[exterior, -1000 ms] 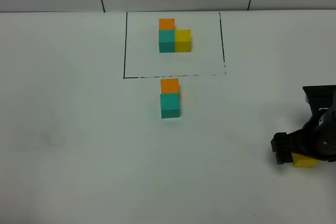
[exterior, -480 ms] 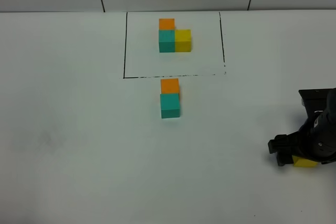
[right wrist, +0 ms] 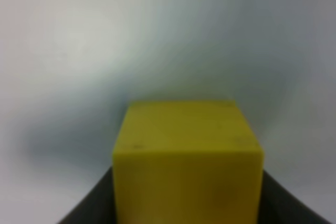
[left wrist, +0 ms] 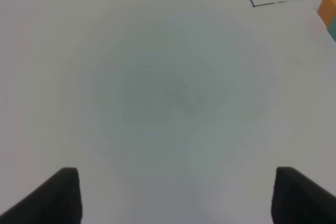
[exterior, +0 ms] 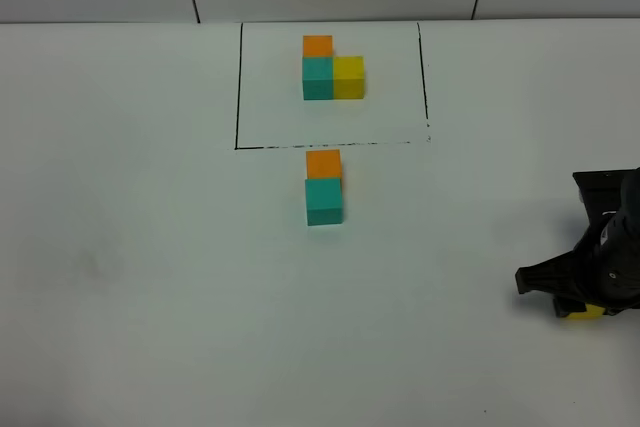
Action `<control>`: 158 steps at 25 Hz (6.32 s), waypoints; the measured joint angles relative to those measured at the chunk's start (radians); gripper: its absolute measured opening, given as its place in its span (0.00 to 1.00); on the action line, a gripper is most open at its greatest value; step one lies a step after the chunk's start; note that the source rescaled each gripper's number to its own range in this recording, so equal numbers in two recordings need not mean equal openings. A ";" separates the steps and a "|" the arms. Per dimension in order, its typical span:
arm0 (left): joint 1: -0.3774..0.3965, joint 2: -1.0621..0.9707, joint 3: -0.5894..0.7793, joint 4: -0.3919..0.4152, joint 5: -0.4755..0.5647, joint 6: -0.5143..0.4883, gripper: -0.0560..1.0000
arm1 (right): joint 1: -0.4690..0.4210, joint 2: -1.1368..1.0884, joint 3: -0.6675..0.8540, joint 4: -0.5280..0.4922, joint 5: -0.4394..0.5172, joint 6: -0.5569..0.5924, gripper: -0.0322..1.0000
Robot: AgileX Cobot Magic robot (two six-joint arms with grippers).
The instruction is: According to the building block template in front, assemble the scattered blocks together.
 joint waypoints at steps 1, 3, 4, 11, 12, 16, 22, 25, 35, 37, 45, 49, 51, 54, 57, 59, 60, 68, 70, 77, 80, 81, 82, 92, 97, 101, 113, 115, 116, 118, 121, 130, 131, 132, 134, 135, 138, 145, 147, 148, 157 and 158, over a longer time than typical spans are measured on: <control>0.000 0.000 0.000 0.000 0.000 0.000 0.71 | 0.000 0.000 -0.009 -0.019 0.014 0.001 0.05; 0.000 0.000 0.000 0.000 0.000 0.000 0.71 | 0.000 0.000 -0.037 -0.059 0.041 -0.002 0.05; 0.000 0.000 0.000 0.000 0.000 0.000 0.71 | 0.000 0.000 -0.058 -0.076 0.061 -0.015 0.05; 0.000 0.000 0.000 0.000 0.000 0.000 0.71 | 0.091 0.000 -0.251 -0.060 0.253 -0.565 0.05; 0.000 0.000 0.000 0.000 0.000 0.000 0.71 | 0.110 0.004 -0.288 -0.034 0.274 -0.655 0.05; 0.000 0.000 0.000 0.000 0.000 0.000 0.71 | 0.178 0.064 -0.435 0.041 0.378 -1.007 0.05; 0.000 0.000 0.000 0.000 0.000 0.000 0.71 | 0.259 0.239 -0.633 0.051 0.432 -1.252 0.05; 0.000 0.000 0.000 0.000 0.000 0.000 0.71 | 0.298 0.319 -0.737 0.053 0.452 -1.287 0.05; 0.000 0.000 0.000 0.000 0.000 0.000 0.71 | 0.345 0.469 -0.927 0.091 0.456 -1.319 0.05; 0.000 0.000 0.000 0.000 0.000 0.000 0.71 | 0.345 0.486 -0.931 0.102 0.443 -1.319 0.05; 0.000 0.000 0.000 0.000 0.000 0.000 0.71 | 0.345 0.512 -0.932 0.108 0.367 -1.317 0.05; 0.000 0.000 0.000 0.000 0.000 0.000 0.71 | 0.345 0.530 -0.933 0.114 0.349 -1.315 0.05; 0.000 0.000 0.000 0.000 0.000 0.001 0.71 | 0.345 0.541 -0.933 0.114 0.346 -1.311 0.05; 0.000 0.000 0.000 0.000 0.000 0.001 0.71 | 0.345 0.546 -0.937 0.117 0.348 -1.308 0.05; 0.000 0.000 0.000 0.000 0.000 0.001 0.71 | 0.345 0.548 -0.939 0.118 0.348 -1.308 0.05; 0.000 0.000 0.000 0.000 0.000 0.001 0.71 | 0.345 0.549 -0.939 0.119 0.347 -1.308 0.05; 0.000 0.000 0.000 0.000 0.000 0.001 0.71 | 0.345 0.549 -0.939 0.120 0.346 -1.308 0.05; 0.000 0.000 0.000 0.000 0.001 0.002 0.71 | 0.347 0.551 -0.940 0.140 0.335 -1.308 0.05; 0.000 0.000 0.000 0.000 0.001 0.002 0.71 | 0.350 0.552 -0.940 0.146 0.330 -1.308 0.05; 0.000 0.000 0.000 0.000 0.001 0.001 0.71 | 0.362 0.557 -0.942 0.158 0.319 -1.308 0.05; 0.000 0.000 0.000 0.000 0.001 0.001 0.71 | 0.362 0.561 -0.942 0.159 0.317 -1.308 0.05; 0.000 0.000 0.000 0.000 0.001 0.001 0.71 | 0.362 0.563 -0.942 0.159 0.317 -1.308 0.05; 0.000 0.000 0.000 0.000 0.001 0.001 0.71 | 0.362 0.564 -0.943 0.159 0.316 -1.308 0.06; 0.000 0.000 0.000 0.000 0.001 0.001 0.71 | 0.362 0.568 -0.943 0.159 0.312 -1.326 0.06; 0.000 0.000 0.000 0.000 0.001 0.001 0.71 | 0.362 0.569 -0.943 0.160 0.311 -1.334 0.06; 0.000 0.000 0.000 0.000 0.001 0.001 0.71 | 0.362 0.569 -0.943 0.160 0.310 -1.334 0.06; 0.000 0.000 0.000 0.000 0.001 0.001 0.71 | 0.365 0.528 -0.942 0.154 0.315 -1.281 0.54; 0.000 0.000 0.000 0.000 0.001 0.001 0.71 | 0.365 0.497 -0.942 0.136 0.336 -1.238 0.71; 0.000 0.000 0.000 0.000 0.001 0.001 0.71 | 0.365 0.479 -0.942 0.131 0.352 -1.216 0.77; 0.000 0.000 0.000 0.000 0.001 0.001 0.71 | 0.355 0.445 -0.942 0.133 0.380 -1.156 0.89; 0.000 0.000 0.000 0.000 0.001 0.001 0.71 | 0.307 0.402 -0.942 0.147 0.433 -1.045 0.96; 0.000 0.000 0.000 0.000 0.001 0.001 0.71 | -0.012 0.300 -0.804 0.265 0.408 -0.757 0.99; 0.000 0.000 0.000 0.000 0.001 0.001 0.71 | -0.042 0.276 -0.768 0.265 0.382 -0.743 0.99; 0.000 0.000 0.000 0.000 0.001 -0.001 0.71 | -0.078 0.254 -0.739 0.271 0.360 -0.730 0.99; 0.000 0.000 0.000 0.000 0.000 -0.001 0.71 | -0.146 0.197 -0.672 0.276 0.321 -0.712 0.99; 0.000 0.000 0.000 0.000 0.001 -0.001 0.71 | -0.184 0.169 -0.642 0.279 0.312 -0.703 0.99; 0.000 0.000 0.000 0.000 0.001 -0.001 0.71 | -0.281 0.089 -0.564 0.281 0.302 -0.693 0.99; 0.000 0.000 0.000 0.000 0.001 0.000 0.71 | -0.409 -0.145 -0.390 0.277 0.286 -0.675 0.99; 0.000 0.000 0.000 0.000 0.000 0.000 0.71 | -0.428 -0.225 -0.344 0.266 0.286 -0.657 0.99; 0.000 0.000 0.000 0.000 0.000 0.000 0.71 | -0.434 -0.271 -0.319 0.261 0.286 -0.644 0.99; 0.000 0.000 0.000 0.000 0.000 0.000 0.71 | -0.439 -0.605 -0.107 0.268 0.309 -0.623 0.99; 0.000 0.000 0.000 0.000 0.000 0.000 0.71 | -0.435 -0.645 -0.082 0.271 0.311 -0.619 0.99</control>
